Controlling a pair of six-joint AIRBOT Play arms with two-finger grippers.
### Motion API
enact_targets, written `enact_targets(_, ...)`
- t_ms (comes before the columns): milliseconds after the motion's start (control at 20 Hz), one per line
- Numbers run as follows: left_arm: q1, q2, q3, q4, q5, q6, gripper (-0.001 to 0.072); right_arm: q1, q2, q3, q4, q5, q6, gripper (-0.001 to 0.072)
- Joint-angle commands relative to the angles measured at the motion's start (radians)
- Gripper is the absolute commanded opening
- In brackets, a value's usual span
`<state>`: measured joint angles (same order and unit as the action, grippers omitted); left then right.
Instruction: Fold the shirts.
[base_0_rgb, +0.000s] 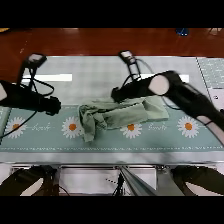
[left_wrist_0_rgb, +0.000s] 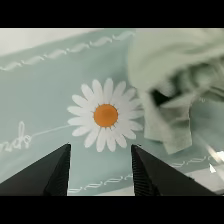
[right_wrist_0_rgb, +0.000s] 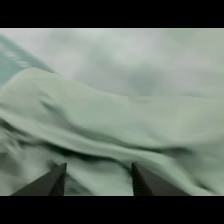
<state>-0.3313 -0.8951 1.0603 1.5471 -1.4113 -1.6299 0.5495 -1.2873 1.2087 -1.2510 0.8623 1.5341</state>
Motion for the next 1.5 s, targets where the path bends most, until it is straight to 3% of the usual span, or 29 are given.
enact_targets(0,0.001,-0.002,-0.161,-0.090,0.051,0.030,0.0450,-0.180,0.136,0.000,-0.282,0.183,-0.013,0.0495)
enact_targets(100,0.001,-0.002,-0.257,-0.140,0.075,0.060,0.0460,-0.299,0.195,0.000,-0.474,0.285,-0.016,0.0495)
enact_targets(200,0.001,-0.002,-0.348,-0.181,0.123,0.067,0.0477,-0.455,0.223,0.000,-0.510,0.346,-0.066,0.0496)
enact_targets(350,0.014,-0.002,-0.452,-0.204,0.187,0.071,0.0482,-0.688,0.225,-0.006,-0.330,0.359,-0.113,0.0498)
enact_targets(550,0.149,-0.003,-0.508,-0.232,0.278,0.114,0.0480,-0.888,0.225,-0.048,-0.051,0.312,-0.201,0.0497)
enact_targets(700,0.232,-0.062,-0.525,-0.435,0.386,0.235,0.0478,-0.921,0.225,-0.088,-0.003,0.294,-0.229,0.0495)
enact_targets(900,0.237,-0.224,-0.525,-0.659,0.492,0.351,0.0477,-0.922,0.224,-0.110,0.002,0.302,-0.231,0.0495)
enact_targets(950,0.237,-0.273,-0.524,-0.690,0.502,0.382,0.0441,-0.922,0.224,-0.110,0.005,0.303,-0.231,0.0495)
enact_targets(1000,0.238,-0.317,-0.524,-0.700,0.504,0.385,0.0232,-0.922,0.224,-0.110,0.010,0.308,-0.231,0.0495)
enact_targets(1050,0.240,-0.345,-0.524,-0.699,0.502,0.385,0.0077,-0.922,0.224,-0.110,0.016,0.314,-0.230,0.0495)
enact_targets(1100,0.240,-0.359,-0.524,-0.698,0.493,0.388,0.0023,-0.922,0.224,-0.110,0.016,0.322,-0.231,0.0494)
enact_targets(1450,0.240,-0.253,-0.523,-0.641,0.441,0.388,0.0022,-0.922,0.224,-0.275,0.074,0.262,-0.259,0.0496)
